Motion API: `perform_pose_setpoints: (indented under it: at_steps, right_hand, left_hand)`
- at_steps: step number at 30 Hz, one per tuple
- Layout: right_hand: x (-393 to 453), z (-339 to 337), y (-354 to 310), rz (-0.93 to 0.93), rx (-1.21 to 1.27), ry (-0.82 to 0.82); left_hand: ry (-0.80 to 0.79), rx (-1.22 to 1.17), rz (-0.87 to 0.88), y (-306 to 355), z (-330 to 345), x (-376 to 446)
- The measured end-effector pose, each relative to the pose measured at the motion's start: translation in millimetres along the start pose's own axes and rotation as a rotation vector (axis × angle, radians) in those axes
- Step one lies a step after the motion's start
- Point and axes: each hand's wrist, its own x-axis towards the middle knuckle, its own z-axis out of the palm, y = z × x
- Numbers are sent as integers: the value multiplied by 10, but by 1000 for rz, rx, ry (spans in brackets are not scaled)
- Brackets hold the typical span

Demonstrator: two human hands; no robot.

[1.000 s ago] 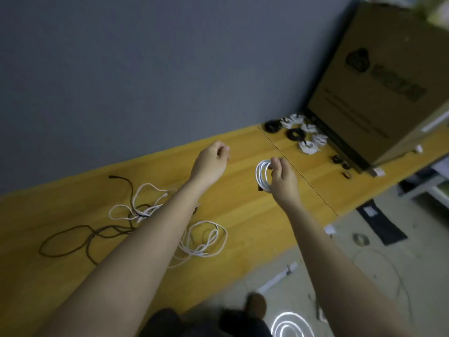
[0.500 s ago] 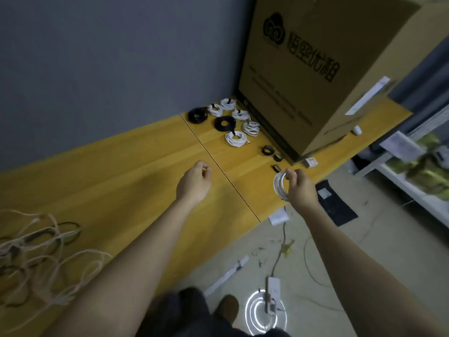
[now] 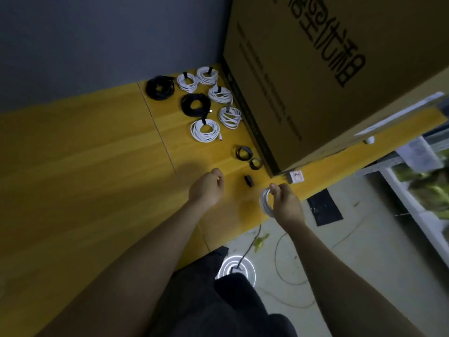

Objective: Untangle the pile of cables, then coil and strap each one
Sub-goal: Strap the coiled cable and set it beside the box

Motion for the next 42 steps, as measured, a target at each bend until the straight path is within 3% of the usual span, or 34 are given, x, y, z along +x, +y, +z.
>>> perform_pose_setpoints:
  at_steps: [6,14,26,33,36,39,42]
  right_hand:
    - [365,-133,161,-137,-174,-167]
    - [657,-211,289,-311,-259,-299]
    - [756,-181,255,-390,-85,-430]
    - [556,-173,-428,-338,389,-415]
    - [457,-231,-779,-260,597,-502]
    - [310,-215,-1110,-322,557,-680]
    - [100,-126,-1337,-391,454,-727]
  left_hand:
    - [-110,20,-2,317,364,322]
    - [-160,173,190,482,674,514]
    - [213,-167,59,499,608,110]
    - [511,-188,143,446,179,-353]
    - [610,-123,126,386,-52,-493]
    - [625,-159,124,319,-264,-590]
    - [630,-269,105,241,-477,-681]
